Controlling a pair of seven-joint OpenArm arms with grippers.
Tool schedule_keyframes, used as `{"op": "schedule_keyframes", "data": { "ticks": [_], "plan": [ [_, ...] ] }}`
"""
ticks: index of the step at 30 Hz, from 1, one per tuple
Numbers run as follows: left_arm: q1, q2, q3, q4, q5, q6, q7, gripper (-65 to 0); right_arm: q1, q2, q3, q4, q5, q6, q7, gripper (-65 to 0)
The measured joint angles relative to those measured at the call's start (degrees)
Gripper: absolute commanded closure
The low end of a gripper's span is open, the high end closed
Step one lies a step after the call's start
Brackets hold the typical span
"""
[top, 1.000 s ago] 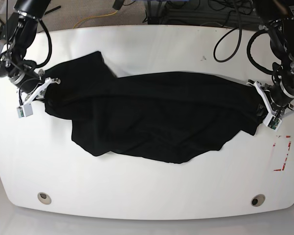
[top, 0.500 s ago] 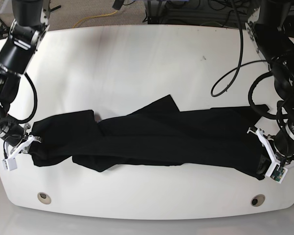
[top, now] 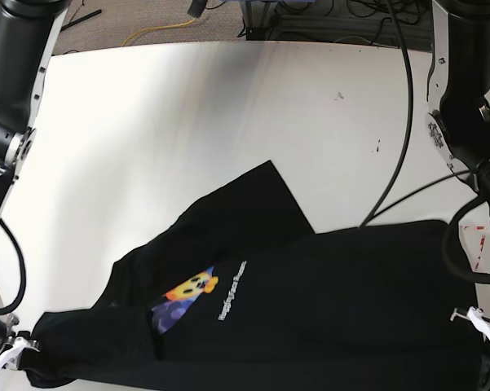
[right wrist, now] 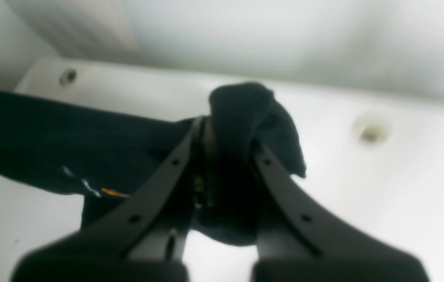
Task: Fold the T-shirt properly
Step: 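Lift the shirt with both grippers and swing it toward the table, then release the left gripper and grasp the shirt body near its middle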
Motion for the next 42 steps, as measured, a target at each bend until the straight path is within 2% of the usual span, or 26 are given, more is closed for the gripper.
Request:
{"op": "schedule_keyframes", "data": {
  "ticks": [4, 8, 11, 13, 17, 19, 21, 23, 27, 31, 37, 42],
  "plan": [
    [-7.1, -1.4, 0.1, -3.5, 0.6, 0.0, -0.2, -1.1, 9.7, 3.2, -6.7, -1.1, 0.5, 0.0, -0.2, 0.0],
    [-13.2, -3.3, 0.0, -6.4, 0.9, -0.2, -0.1, -1.1, 17.1, 4.5, -11.1, -1.2, 0.9, 0.0, -2.0, 0.0],
    [-16.0, -3.7, -0.1, -7.6, 1.1, -0.2, -0.2, -1.3, 18.1, 5.5, -13.3, -0.5, 2.1, 0.4, -1.7, 0.0],
    [-16.3, -3.6, 0.1, -7.5, 0.8, -0.2, 0.5, -1.1, 17.4, 5.8, -13.8, -0.7, 1.8, 0.5, -3.9, 0.0],
    [-15.5, -3.0, 2.4, -6.7, 0.2, -0.2, 5.4, -1.1, 16.4, 6.4, -13.8, -1.3, 1.2, 0.4, -6.0, 0.0],
    [-13.7, -3.2, 2.5, -4.7, 0.3, -0.1, 7.5, -1.1, 16.3, 7.2, -13.7, -1.1, 4.7, 0.2, -5.6, 0.0],
    [-10.2, -3.4, 2.3, -2.7, 0.7, 0.0, 8.7, -1.1, 14.0, 8.9, -13.4, -0.7, 9.8, 0.2, -4.0, 0.0],
    [-6.8, -3.3, 2.3, -1.4, 0.9, 0.1, 11.4, -1.1, 10.6, 10.3, -13.2, -0.7, 12.2, 0.3, -3.8, 0.0],
    [-0.9, -2.9, 2.3, 0.6, 0.9, 0.2, 11.7, -1.0, 0.5, 10.7, -9.2, -1.2, 12.7, 0.0, -5.0, 0.0],
    [6.5, -3.2, 2.1, 2.1, 1.1, 0.2, 11.4, -1.0, -9.9, 10.4, -1.4, -0.7, 13.8, 0.1, -5.7, 0.0],
    [16.7, -2.6, 0.0, 2.7, 0.8, 0.2, 11.7, -1.0, -24.6, 9.9, 7.5, 5.6, 13.7, 0.0, -4.9, 0.0],
    [24.1, -2.7, -0.6, 2.7, 1.4, 0.2, 11.6, -2.2, -34.5, 7.2, 12.5, 9.0, 14.1, 0.0, -4.4, 0.0]
  ]
}}
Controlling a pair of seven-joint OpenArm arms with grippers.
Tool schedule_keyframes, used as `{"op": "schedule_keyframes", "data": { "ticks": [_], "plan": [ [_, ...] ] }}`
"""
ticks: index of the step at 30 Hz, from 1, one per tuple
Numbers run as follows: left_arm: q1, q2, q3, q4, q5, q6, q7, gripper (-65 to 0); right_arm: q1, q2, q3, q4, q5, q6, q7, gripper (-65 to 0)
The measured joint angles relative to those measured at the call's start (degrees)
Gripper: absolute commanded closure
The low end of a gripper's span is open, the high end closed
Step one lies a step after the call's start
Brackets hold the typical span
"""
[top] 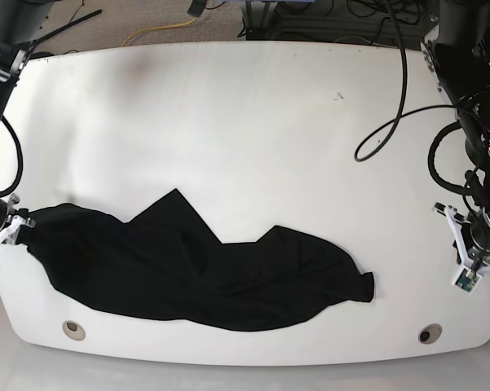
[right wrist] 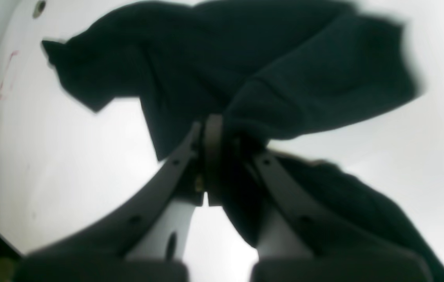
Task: Fold the T-shirt properly
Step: 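Release the left gripper and grasp the shirt body near its middle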
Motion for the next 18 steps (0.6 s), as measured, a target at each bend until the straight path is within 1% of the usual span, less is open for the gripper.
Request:
{"op": "schedule_keyframes", "data": {
  "ticks": [1, 2, 5, 8, 11, 13, 14, 15, 17, 18],
  "plan": [
    [1.8, 0.4, 0.0, 0.0, -0.2, 0.0, 0.0, -3.3, -1.9, -0.7, 0.7, 0.4, 0.0, 0.0, 0.0, 0.0],
    [3.2, 1.2, 0.0, -0.1, -0.3, 0.0, 0.3, -6.3, -3.5, -1.2, 1.4, 0.7, -0.4, 0.0, -0.3, 0.0],
    [7.1, 4.3, 0.0, -0.2, 0.2, 0.0, 0.3, -18.2, -7.6, -3.1, 3.8, 2.4, -0.6, 0.0, -0.3, 0.0],
    [10.2, 8.0, 0.2, -0.2, -0.3, 0.0, 0.2, -30.1, -10.7, -4.7, 4.5, 5.4, -0.8, 0.0, -0.6, 0.0],
    [11.3, 11.7, 1.1, -0.4, 0.8, 0.0, 0.2, -38.3, -12.7, -5.7, 4.5, 7.3, -0.5, 0.0, -0.2, 0.0],
    [11.4, 14.3, 2.3, -0.7, 1.0, 0.0, -0.2, -41.5, -13.9, -6.4, 4.5, 7.6, -0.3, 0.0, 0.0, 0.0],
    [11.4, 15.3, 3.1, -1.0, 0.9, 0.0, -1.2, -43.2, -14.5, -6.6, 4.5, 7.6, -0.4, 0.0, 0.1, 0.0],
    [11.3, 16.0, 4.4, -1.9, 0.8, 0.0, -3.7, -44.4, -14.9, -6.8, 4.5, 7.6, -0.6, 0.0, 0.0, 0.0],
    [11.2, 17.3, 6.6, -3.8, 0.7, 0.1, -6.3, -47.9, -15.5, -7.4, 4.6, 7.6, -1.0, 0.0, 0.1, 0.0],
    [11.3, 18.0, 8.0, -5.2, 0.7, 1.6, -8.4, -49.0, -15.6, -7.6, 4.6, 7.6, -1.0, 0.0, 0.0, 0.0]
  ]
}}
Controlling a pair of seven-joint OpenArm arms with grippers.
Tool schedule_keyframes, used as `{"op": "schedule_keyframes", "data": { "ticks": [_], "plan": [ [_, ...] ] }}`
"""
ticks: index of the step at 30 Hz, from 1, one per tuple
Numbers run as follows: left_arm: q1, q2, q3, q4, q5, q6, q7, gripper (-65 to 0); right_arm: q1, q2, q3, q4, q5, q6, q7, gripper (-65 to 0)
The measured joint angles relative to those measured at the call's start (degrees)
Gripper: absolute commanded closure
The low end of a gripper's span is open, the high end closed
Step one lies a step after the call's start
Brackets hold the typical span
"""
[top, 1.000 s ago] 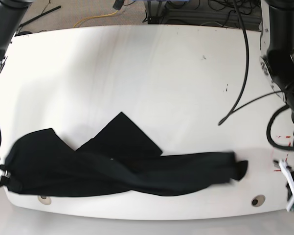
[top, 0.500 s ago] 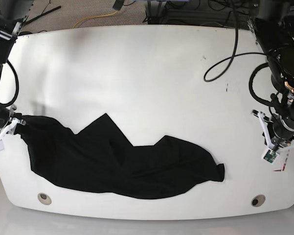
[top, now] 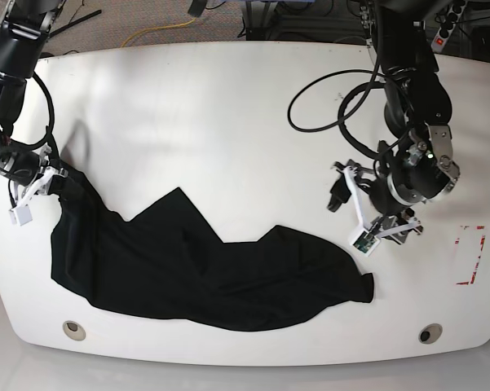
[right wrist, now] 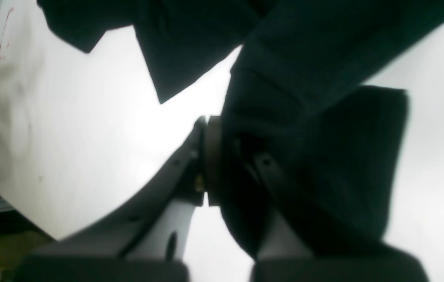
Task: Fold the T-shirt properly
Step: 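Release the left gripper and grasp the shirt body near its middle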
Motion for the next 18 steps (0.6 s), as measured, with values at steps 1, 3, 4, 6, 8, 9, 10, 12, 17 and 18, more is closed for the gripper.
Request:
{"op": "schedule_keyframes", "data": {
  "ticks": [1, 3, 4, 6, 8, 9, 10, 12, 17, 18],
  "plan": [
    [0.1, 0.7, 1.0, -1.1, -0.3, 1.9, -1.2, -49.6, 0.0, -0.1, 0.0, 0.0, 0.1, 0.0, 0.0, 0.0],
    [0.0, 1.9, 3.0, -3.6, 0.3, 6.2, -4.8, -50.4, 0.2, -0.2, -0.1, 0.0, 0.6, 0.0, 0.1, 0.0],
    [-0.2, 2.4, 4.0, -5.4, 0.3, 8.5, -7.3, -50.4, 0.2, -0.2, 0.0, 0.0, 0.6, 0.0, 0.1, 0.0],
    [-0.2, 3.8, 5.5, -8.5, 0.2, 12.6, -12.5, -50.6, 0.1, 0.0, 0.0, -0.1, 0.4, 0.0, 0.0, 0.0],
    [-0.3, 4.5, 7.6, -12.2, 0.1, 17.3, -17.7, -50.6, 0.1, -0.1, 0.0, -0.3, 0.4, 0.0, 0.0, 0.0],
    [-0.4, 4.6, 9.1, -14.0, 0.1, 19.1, -19.4, -50.6, 0.1, -0.1, 0.0, -0.3, 0.5, 0.0, 0.0, 0.0],
    [-0.7, 4.4, 11.0, -16.0, 0.0, 20.9, -21.3, -50.6, 0.1, -0.1, 0.0, -0.3, 0.4, 0.0, 0.0, 0.0],
    [-1.9, 4.3, 14.0, -20.3, 0.3, 24.2, -24.6, -50.6, 0.1, 0.0, 0.0, -0.3, 0.5, 0.0, 0.1, 0.0],
    [-3.8, 5.2, 15.2, -29.6, 5.2, 31.4, -34.3, -50.6, 0.1, -0.1, 0.0, -0.3, 0.3, 0.0, 0.0, 0.0],
    [-4.0, 5.6, 15.2, -31.0, 7.6, 31.3, -36.2, -50.6, 0.1, -0.3, 0.0, -0.4, 0.1, 0.0, 0.0, 0.0]
  ]
}}
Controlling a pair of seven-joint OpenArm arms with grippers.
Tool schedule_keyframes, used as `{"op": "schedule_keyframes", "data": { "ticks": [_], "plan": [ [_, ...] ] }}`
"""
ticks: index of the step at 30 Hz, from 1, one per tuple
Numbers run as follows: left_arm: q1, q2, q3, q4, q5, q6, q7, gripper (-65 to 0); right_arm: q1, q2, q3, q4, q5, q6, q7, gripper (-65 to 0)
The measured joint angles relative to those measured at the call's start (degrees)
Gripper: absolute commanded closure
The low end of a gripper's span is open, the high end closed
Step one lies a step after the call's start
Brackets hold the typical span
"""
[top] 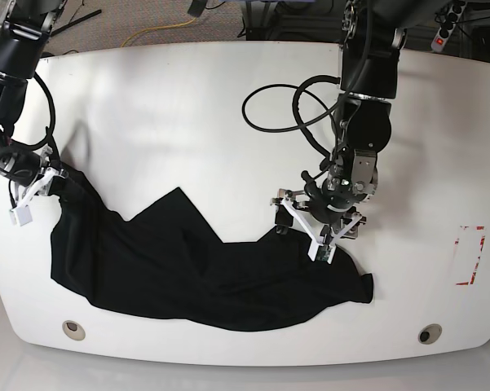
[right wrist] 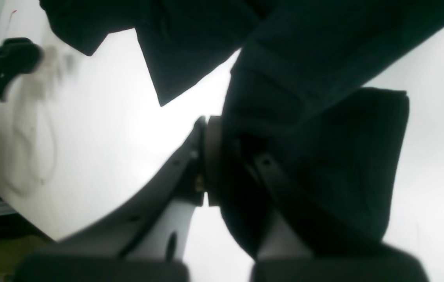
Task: Fold the T-shirt properly
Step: 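Release the left gripper and grasp the shirt body near its middle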
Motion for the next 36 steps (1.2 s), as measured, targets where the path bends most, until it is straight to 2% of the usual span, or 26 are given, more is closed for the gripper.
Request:
{"op": "schedule_keyframes", "data": {
  "ticks": [3, 6, 18, 24, 27, 31, 33, 36],
  "plan": [
    [-0.4, 1.7, -0.2, -3.3, 4.9, 0.3, -2.3, -50.6, -0.2, -0.7, 0.0, 0.0, 0.3, 0.0, 0.0, 0.0],
    [-1.2, 3.3, 0.1, -8.5, 7.5, -0.5, -7.6, -50.6, -1.2, -0.9, 0.0, 0.0, 0.0, 0.0, 0.1, 0.0],
    [-7.9, 3.7, 0.0, -27.9, 8.0, 0.1, -21.2, -50.4, -1.5, -1.0, 0.0, 0.0, 0.1, 0.0, 0.2, 0.0],
    [-10.8, 5.0, 0.0, -34.9, 8.5, 0.5, -25.7, -48.9, -1.4, -1.1, 0.0, 0.0, 0.3, 0.0, 0.2, 0.0],
    [-12.5, 5.6, 0.0, -38.7, 8.2, 0.5, -26.2, -39.2, -1.4, -1.8, 0.0, 0.0, 0.1, 0.0, 0.2, 0.0],
    [-12.3, 5.9, 0.0, -40.9, 8.1, 0.6, -29.9, -11.4, -1.4, -2.3, 0.0, 0.0, 0.2, 0.0, 0.2, 0.0],
    [-12.2, 5.9, 0.0, -41.1, 7.7, 0.5, -31.0, -1.9, -1.4, -2.2, 0.0, 0.0, 0.1, 0.0, 0.2, 0.0],
    [-12.1, 5.9, 0.0, -41.1, 7.5, 0.5, -30.4, -0.4, -1.4, -2.2, 0.0, 0.0, 0.1, 0.0, 0.2, 0.0]
  ]
}}
